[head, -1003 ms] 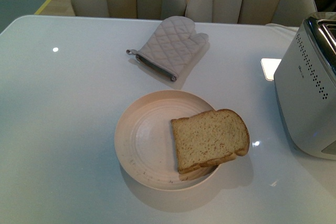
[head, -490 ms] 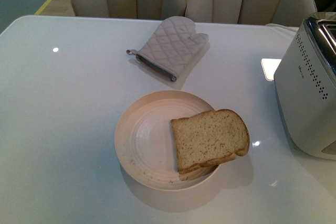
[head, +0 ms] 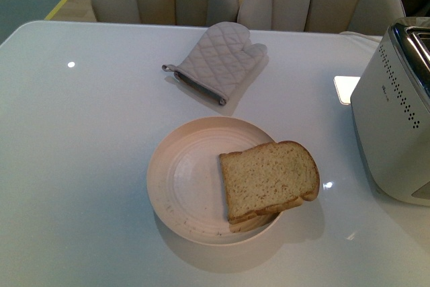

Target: Put bread into toaster

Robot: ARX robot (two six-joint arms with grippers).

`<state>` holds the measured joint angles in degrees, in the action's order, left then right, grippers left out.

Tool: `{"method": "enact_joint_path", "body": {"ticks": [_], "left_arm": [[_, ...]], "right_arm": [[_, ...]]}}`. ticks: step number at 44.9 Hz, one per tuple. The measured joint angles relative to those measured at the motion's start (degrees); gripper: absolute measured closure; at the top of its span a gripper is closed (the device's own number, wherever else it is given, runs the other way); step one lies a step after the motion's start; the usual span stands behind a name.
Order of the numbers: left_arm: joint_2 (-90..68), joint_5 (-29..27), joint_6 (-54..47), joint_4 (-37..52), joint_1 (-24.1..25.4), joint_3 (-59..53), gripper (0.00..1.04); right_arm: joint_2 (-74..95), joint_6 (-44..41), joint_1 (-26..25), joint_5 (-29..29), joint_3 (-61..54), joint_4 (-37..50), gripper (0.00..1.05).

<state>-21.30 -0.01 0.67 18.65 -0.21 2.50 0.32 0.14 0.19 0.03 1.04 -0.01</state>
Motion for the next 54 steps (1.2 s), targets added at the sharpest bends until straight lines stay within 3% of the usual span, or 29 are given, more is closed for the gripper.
{"method": "enact_joint_path", "body": {"ticks": [27, 31, 41, 43, 45, 47, 54], "left_arm": [[11.08, 0.0, -0.04, -8.44, 0.0, -1.81, 1.02], [17.94, 0.0, -0.04, -17.18, 0.0, -1.79, 1.02], [20.94, 0.0, -0.07, -18.58, 0.0, -1.79, 1.02], [20.94, 0.0, -0.07, -18.58, 0.0, -1.79, 1.02], [20.94, -0.04, -0.04, -18.58, 0.0, -1.79, 0.95], [20.98, 0.02, -0.04, -18.58, 0.0, -1.79, 0.86], [21.0, 0.0, -0.04, -18.6, 0.0, -1.79, 0.6]], "right_arm": [[0.0, 0.0, 0.0, 0.0, 0.0, 0.0, 0.09], [0.0, 0.02, 0.0, 0.02, 0.0, 0.0, 0.09], [0.0, 0.02, 0.0, 0.0, 0.0, 0.0, 0.09], [1.84, 1.18, 1.22, 4.35, 1.55, -4.59, 0.09], [7.45, 3.85, 4.11, 11.54, 5.25, -13.66, 0.09], [12.22, 5.22, 6.56, 14.67, 7.04, -18.64, 0.09], [20.74, 7.72, 12.02, 15.37, 9.01, -15.17, 0.09]]}}
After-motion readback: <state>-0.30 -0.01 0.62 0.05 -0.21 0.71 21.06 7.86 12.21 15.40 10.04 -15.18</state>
